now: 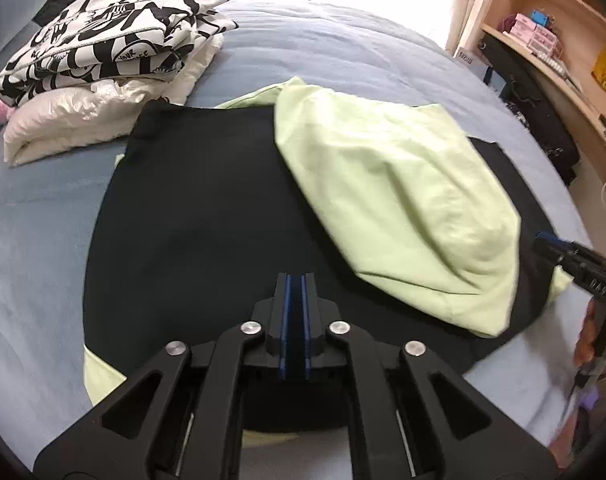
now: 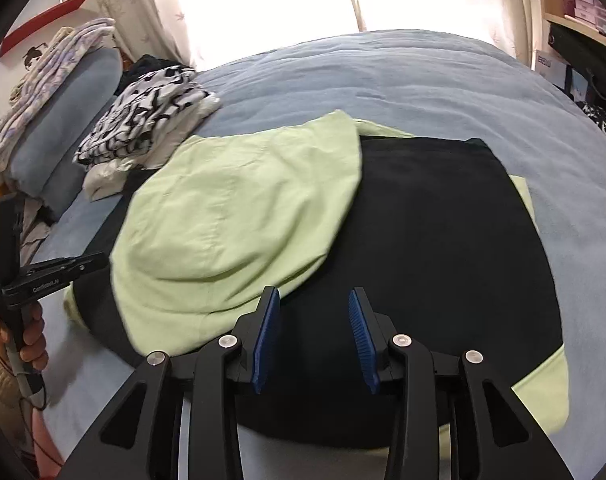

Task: Fold large clothes
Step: 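Lift the green hood with both tools and lay it over the jacket, then open both tools and smooth the hood flat on the black jacket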

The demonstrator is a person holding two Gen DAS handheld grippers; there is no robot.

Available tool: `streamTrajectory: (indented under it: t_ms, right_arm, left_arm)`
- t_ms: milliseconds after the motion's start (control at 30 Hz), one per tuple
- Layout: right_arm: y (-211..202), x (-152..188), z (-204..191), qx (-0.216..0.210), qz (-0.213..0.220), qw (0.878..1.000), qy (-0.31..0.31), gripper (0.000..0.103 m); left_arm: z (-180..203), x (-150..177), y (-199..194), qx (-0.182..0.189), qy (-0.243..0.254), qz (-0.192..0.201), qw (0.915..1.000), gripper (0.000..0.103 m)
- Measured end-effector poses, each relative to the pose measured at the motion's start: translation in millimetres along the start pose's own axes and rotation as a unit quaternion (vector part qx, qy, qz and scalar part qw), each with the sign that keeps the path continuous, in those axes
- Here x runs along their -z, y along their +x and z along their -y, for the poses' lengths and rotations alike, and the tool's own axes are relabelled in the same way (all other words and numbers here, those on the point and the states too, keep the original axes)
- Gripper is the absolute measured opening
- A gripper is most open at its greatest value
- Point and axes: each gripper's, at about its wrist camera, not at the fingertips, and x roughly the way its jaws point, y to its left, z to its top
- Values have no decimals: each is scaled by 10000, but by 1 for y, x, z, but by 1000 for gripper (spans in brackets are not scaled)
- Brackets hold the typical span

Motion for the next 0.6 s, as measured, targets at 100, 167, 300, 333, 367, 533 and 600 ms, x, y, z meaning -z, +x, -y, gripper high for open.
streamTrajectory:
  t_ms: [100, 167, 300, 333, 367, 533, 600]
  right_arm:
    - [-22, 3, -30, -229, 56, 9997, 39, 42]
    - [-30, 6, -39, -260, 106, 9996, 35, 57]
    - [-33, 16, -52, -389, 108, 9992, 66, 61]
    - [-31, 17, -53, -410, 70, 9991, 100, 61]
    - [-26, 17, -49, -436, 29, 9990, 130, 61]
    - [-3, 21, -43, -597, -194, 9973, 391, 61]
    - [5, 18, -38, -681, -240, 9964, 447, 61]
  left_arm:
    - [10, -11, -7, 252, -178, 44, 9995, 28]
    - [17, -10, -14, 429, -291, 91, 9986, 42]
    - [29, -5, -19, 783, -502, 150, 9956, 46]
    - [31, -5, -17, 878, -569, 130, 9944, 46]
    - [33, -5, -13, 940, -623, 112, 9936, 46]
    - [35, -1, 12, 1279, -988, -102, 9868, 46]
    - [33, -1, 22, 1318, -1061, -138, 9855, 46]
